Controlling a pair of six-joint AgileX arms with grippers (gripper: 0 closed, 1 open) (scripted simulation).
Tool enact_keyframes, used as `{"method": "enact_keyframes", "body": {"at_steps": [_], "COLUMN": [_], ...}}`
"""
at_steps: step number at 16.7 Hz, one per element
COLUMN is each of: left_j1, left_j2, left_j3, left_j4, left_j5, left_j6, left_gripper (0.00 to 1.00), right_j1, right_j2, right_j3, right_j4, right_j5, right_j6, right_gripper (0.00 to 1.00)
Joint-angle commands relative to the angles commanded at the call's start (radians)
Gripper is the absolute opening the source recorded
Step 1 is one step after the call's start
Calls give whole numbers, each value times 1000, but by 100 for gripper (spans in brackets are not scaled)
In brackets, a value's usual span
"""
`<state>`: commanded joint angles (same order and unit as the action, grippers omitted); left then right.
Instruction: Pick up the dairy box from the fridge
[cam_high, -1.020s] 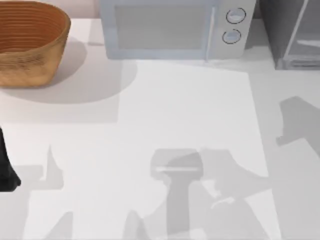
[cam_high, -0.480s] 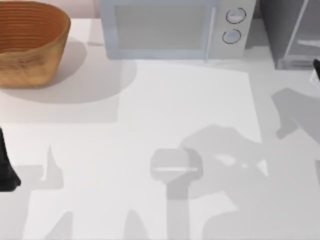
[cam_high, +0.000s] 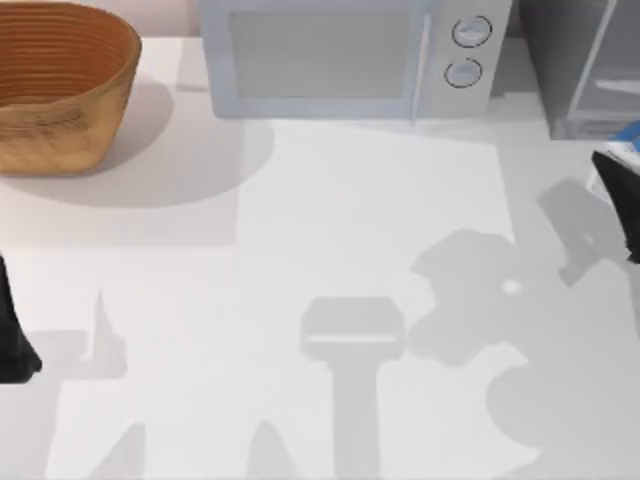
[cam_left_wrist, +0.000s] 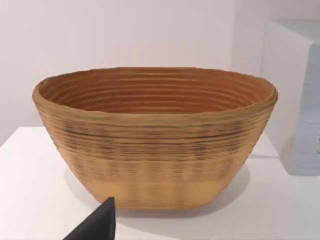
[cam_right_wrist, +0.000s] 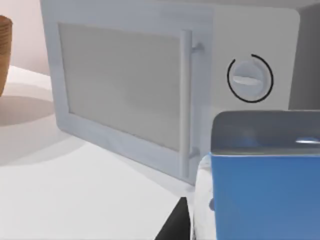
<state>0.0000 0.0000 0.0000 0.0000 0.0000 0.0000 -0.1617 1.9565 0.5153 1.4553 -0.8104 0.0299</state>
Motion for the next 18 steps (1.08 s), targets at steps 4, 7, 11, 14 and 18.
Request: {"method": "enact_keyframes", "body": {"at_steps": [4,7,11,14,18], "left_j1": [0,0,0,0,0], "left_j2": [0,0,0,0,0], "left_j3": [0,0,0,0,0], "left_j4": [0,0,0,0,0], "left_j5": [0,0,0,0,0], "left_j6": [0,0,0,0,0], "left_gripper": [100,100,100,100,100], "right_j1": [-15,-22,-22,-13,60], "right_j2": [193,267,267,268,328], "right_j3": [52,74,74,74,164], "right_j4": [144,205,205,203,181], "right_j5": [-80,-113,-113,-111,-53], "right_j6": [3,1,1,2,-4], "right_gripper": [0,0,0,0,0]}}
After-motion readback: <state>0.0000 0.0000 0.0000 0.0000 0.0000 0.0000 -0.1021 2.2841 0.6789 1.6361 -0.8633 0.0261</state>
